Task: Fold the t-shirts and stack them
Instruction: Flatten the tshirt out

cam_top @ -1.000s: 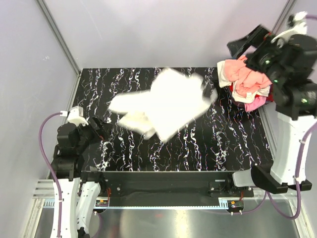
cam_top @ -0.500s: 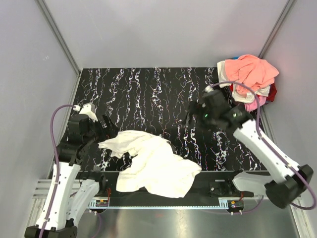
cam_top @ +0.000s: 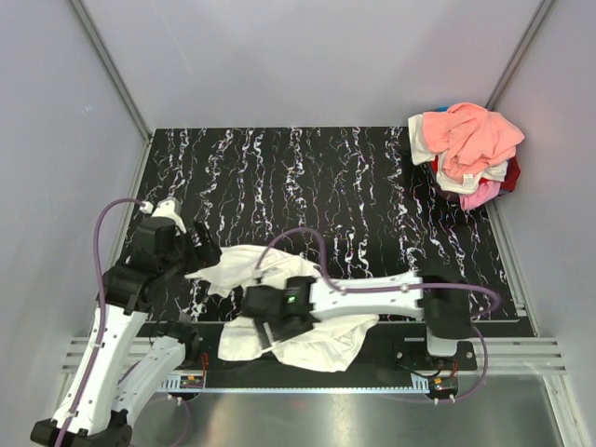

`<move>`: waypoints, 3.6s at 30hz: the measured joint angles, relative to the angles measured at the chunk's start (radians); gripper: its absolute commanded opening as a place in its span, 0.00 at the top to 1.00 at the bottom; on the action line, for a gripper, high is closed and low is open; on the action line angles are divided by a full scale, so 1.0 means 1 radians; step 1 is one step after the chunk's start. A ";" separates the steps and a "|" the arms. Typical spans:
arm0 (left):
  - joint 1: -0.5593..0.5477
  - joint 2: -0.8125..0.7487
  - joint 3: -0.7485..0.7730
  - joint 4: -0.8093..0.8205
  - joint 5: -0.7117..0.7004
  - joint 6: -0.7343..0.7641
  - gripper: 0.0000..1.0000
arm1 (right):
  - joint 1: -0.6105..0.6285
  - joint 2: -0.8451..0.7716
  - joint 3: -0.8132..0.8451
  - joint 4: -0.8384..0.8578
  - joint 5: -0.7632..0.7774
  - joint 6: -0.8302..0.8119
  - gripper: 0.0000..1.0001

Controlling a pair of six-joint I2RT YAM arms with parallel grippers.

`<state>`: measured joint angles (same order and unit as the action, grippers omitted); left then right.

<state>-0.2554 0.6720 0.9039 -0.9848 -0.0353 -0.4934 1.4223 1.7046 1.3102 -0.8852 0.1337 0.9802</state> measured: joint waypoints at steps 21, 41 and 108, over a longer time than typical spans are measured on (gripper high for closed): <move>0.000 -0.077 -0.047 0.096 0.008 0.013 0.09 | 0.088 0.455 0.407 -0.056 0.042 -0.124 0.43; 0.000 -0.083 -0.048 0.104 0.008 0.010 0.08 | 0.090 0.446 0.372 -0.095 0.104 -0.103 1.00; -0.472 0.107 -0.527 0.380 -0.121 -0.518 0.32 | -1.155 -0.489 0.015 -0.207 0.367 -0.544 1.00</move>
<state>-0.7277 0.7792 0.3771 -0.6048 -0.1562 -1.0115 0.2668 1.2156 1.3251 -1.0920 0.5007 0.4358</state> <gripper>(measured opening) 0.699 0.014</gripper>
